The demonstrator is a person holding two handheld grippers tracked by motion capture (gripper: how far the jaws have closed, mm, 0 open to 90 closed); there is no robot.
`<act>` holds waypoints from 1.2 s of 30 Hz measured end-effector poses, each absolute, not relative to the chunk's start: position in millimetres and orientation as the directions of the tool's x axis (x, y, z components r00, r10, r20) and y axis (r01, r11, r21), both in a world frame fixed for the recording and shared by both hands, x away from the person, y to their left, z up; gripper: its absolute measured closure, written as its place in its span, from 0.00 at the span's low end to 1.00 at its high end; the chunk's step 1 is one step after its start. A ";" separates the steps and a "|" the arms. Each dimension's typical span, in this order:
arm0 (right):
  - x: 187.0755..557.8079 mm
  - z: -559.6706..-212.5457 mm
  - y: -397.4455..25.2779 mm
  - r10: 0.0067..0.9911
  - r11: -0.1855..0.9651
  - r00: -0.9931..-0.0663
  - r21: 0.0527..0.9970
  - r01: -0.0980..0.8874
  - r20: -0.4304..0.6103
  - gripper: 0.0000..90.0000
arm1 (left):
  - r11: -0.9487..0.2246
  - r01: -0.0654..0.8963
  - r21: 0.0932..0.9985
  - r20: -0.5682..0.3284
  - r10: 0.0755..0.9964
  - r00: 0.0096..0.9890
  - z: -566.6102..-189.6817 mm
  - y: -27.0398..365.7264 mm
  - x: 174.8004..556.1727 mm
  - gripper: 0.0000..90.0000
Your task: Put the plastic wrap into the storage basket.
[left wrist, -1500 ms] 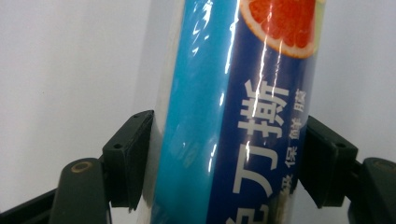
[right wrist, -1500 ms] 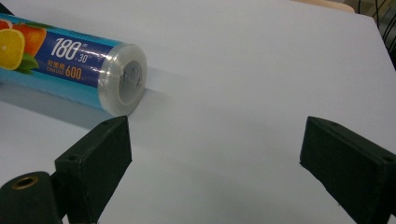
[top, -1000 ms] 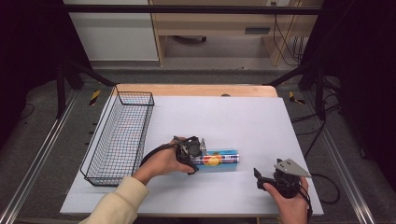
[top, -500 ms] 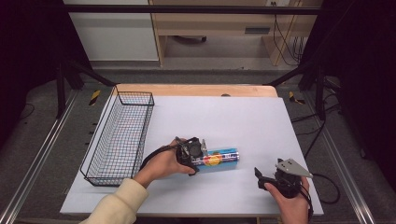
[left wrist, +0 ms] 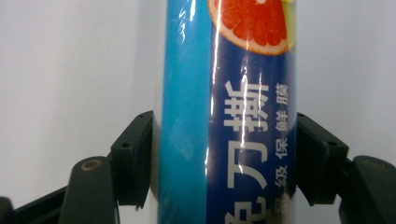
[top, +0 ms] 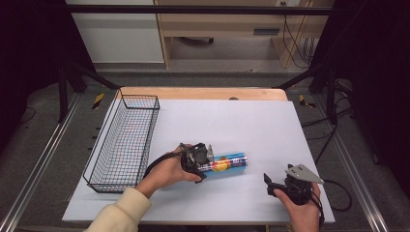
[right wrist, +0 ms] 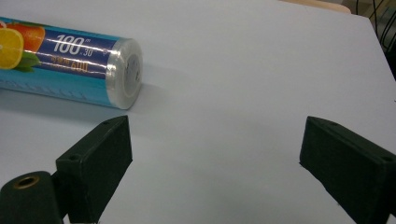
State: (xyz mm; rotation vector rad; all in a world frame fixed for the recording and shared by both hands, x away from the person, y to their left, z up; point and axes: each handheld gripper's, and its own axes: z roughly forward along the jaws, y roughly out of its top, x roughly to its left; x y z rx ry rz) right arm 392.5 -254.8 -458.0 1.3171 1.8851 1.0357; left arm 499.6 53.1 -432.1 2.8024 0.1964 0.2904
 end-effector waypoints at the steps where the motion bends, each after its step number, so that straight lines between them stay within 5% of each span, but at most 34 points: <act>1: 392.7 -458.5 -254.5 0.946 0.203 -0.320 0.858 0.471 -0.049 0.11 | -0.937 0.111 0.331 0.169 0.175 0.970 -430.3 53.2 498.2 0.35; 36: 392.3 -457.2 -256.7 0.947 0.187 -0.319 0.864 0.468 -0.032 0.11 | -0.890 0.123 0.438 0.207 0.234 0.950 -390.3 60.0 476.4 0.36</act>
